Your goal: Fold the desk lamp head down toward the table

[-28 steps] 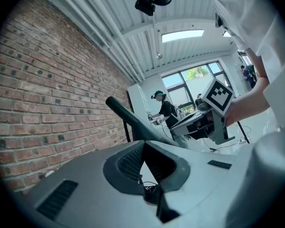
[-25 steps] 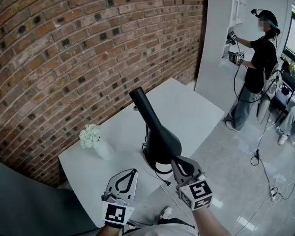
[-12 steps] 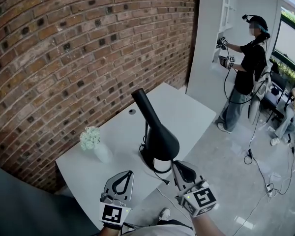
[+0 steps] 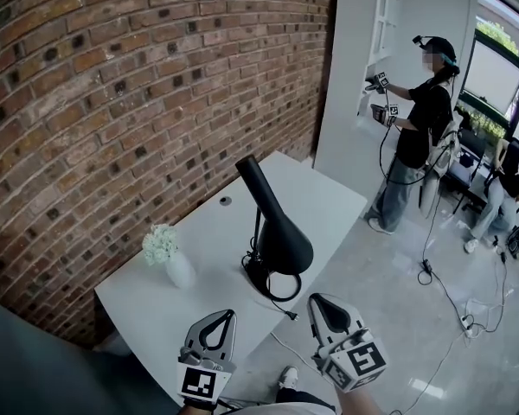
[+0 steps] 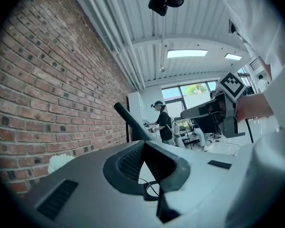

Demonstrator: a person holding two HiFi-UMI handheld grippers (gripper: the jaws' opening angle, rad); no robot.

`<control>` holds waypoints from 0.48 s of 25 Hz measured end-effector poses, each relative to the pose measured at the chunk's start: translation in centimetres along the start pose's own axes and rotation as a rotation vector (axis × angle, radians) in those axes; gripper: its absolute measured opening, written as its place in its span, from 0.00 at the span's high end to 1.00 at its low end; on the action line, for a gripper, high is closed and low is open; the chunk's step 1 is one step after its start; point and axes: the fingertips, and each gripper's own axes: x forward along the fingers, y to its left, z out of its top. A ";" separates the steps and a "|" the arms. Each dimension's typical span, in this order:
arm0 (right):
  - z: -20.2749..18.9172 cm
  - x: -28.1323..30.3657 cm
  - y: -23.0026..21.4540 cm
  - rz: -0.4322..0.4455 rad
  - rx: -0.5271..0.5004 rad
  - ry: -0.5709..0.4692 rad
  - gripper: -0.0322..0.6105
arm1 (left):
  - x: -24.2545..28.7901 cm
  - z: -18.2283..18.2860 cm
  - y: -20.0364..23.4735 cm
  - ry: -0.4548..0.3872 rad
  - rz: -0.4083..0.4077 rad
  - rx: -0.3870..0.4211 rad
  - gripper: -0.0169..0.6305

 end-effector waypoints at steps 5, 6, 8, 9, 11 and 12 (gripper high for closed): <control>0.2 -1.8 2.1 -0.036 -0.005 -0.001 0.92 | -2.2 -0.2 -0.3 -0.002 -0.026 -0.012 0.96; 0.1 -2.2 2.5 -0.042 -0.005 -0.001 0.92 | -2.7 -0.4 -0.3 -0.001 -0.031 -0.014 0.96; -0.4 -3.0 3.2 -0.055 -0.002 0.004 0.92 | -3.6 -0.9 -0.6 0.004 -0.043 -0.019 0.96; -0.6 -3.4 3.6 -0.061 0.000 0.008 0.92 | -4.0 -1.2 -0.7 0.008 -0.049 -0.026 0.96; -1.2 -4.2 4.3 -0.075 0.004 0.016 0.92 | -4.8 -1.7 -1.0 0.018 -0.062 -0.035 0.96; -1.5 -4.5 4.6 -0.082 0.008 0.020 0.92 | -5.2 -2.0 -1.1 0.021 -0.068 -0.038 0.96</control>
